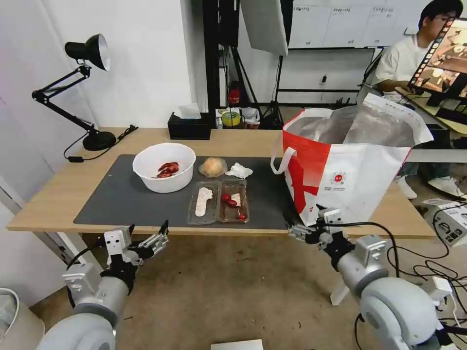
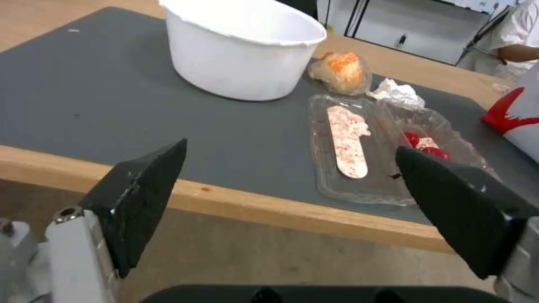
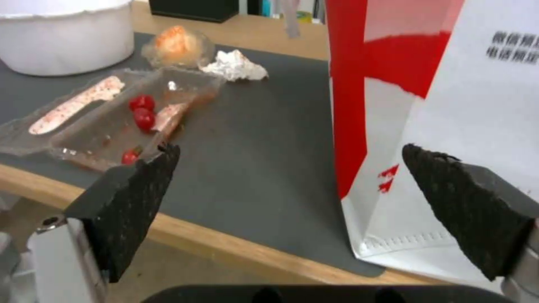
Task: Pick up the trash from the table and place it into the takeout bag.
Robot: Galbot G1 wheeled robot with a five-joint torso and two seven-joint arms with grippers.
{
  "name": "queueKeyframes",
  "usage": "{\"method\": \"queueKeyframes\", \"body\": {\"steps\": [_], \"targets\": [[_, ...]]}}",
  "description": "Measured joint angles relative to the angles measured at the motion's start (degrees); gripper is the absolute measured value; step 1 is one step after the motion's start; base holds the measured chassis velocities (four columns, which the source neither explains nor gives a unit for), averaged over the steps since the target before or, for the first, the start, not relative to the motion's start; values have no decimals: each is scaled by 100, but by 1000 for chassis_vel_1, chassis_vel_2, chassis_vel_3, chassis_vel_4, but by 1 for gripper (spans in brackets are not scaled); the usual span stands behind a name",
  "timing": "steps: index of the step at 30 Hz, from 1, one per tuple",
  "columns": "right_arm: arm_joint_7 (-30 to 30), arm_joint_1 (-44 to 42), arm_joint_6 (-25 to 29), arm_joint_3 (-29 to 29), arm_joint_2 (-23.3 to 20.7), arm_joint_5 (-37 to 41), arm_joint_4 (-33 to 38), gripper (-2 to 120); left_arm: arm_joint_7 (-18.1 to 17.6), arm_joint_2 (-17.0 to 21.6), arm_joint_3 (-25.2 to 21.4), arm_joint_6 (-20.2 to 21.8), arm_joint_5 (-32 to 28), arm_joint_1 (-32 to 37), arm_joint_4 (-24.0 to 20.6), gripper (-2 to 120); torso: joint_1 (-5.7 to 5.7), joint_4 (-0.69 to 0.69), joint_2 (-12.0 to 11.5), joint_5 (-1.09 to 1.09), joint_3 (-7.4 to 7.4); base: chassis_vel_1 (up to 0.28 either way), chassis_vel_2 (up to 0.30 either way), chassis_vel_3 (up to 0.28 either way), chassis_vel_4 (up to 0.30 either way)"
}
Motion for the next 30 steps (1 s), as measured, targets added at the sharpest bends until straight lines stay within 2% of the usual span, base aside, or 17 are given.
{"method": "queueKeyframes", "body": {"steps": [19, 27, 30], "targets": [[0, -30, 41, -73, 106, -80, -68, 100, -4, -67, -20, -37, -67, -53, -54, 100, -1, 0, 0, 1, 0, 0, 0, 0, 0], [-1, -63, 46, -59, 130, -109, 24, 100, -360, -80, 23, 91, -812, -86, -103, 100, -1, 1, 1, 1, -1, 0, 0, 0, 0], [-1, -80, 47, -29, 120, -115, 41, 100, -704, -67, 56, 302, -1598, -174, -109, 100, -1, 0, 1, 1, -1, 0, 0, 0, 0]]}}
